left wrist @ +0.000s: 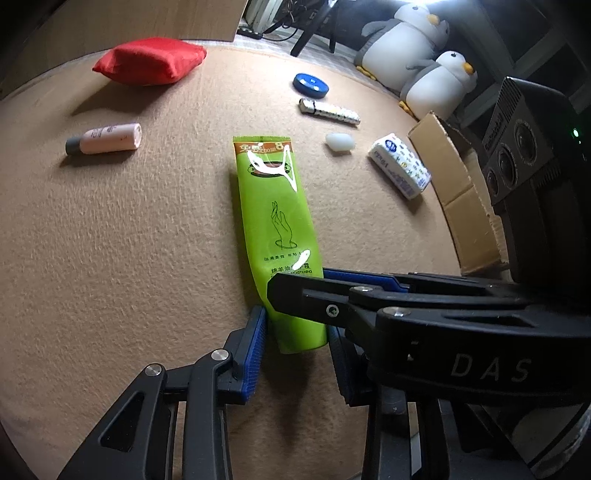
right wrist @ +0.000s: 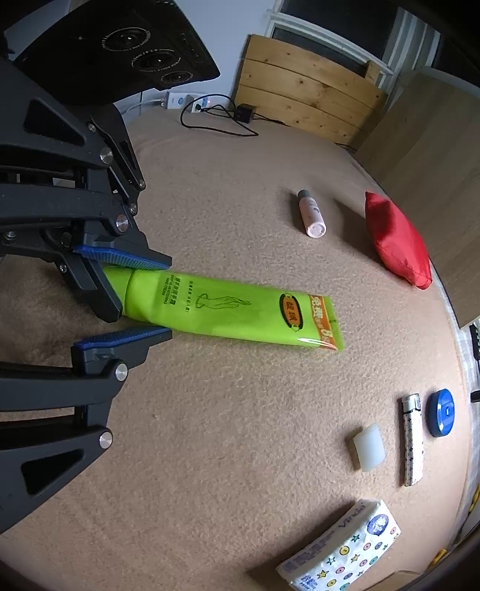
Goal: Organize objects
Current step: 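Lift the green tube upright with the right gripper, then carry the green tube into the cardboard box and open the right gripper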
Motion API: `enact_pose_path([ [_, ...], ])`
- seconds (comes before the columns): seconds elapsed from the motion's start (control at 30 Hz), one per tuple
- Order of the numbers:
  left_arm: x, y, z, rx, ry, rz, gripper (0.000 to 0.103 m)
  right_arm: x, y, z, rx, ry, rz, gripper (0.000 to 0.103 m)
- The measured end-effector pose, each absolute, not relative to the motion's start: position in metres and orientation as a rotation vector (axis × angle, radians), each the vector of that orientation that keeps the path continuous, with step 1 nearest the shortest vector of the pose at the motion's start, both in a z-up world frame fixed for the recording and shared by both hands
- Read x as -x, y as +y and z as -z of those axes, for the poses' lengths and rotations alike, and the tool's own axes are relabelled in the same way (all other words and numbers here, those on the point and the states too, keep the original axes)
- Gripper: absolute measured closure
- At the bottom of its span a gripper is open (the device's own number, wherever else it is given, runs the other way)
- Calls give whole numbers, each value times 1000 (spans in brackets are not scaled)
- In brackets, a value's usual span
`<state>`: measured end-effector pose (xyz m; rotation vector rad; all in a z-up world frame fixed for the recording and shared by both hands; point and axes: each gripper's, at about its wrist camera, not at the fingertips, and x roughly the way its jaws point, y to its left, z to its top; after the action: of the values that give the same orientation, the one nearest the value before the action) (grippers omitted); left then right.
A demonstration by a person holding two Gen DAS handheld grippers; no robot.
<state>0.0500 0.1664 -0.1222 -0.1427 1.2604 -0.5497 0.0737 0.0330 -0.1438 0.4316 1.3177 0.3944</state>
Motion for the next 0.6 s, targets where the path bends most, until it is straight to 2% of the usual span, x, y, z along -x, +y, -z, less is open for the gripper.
enact_pose_path([
  [0.27,-57,147,94,125,1209,591,67,-72,8,116,-451,1253,-375,74],
  [0.6,-73,67,55,92,1135,714,67,-74,-67,70,-447,1146,-273,74],
])
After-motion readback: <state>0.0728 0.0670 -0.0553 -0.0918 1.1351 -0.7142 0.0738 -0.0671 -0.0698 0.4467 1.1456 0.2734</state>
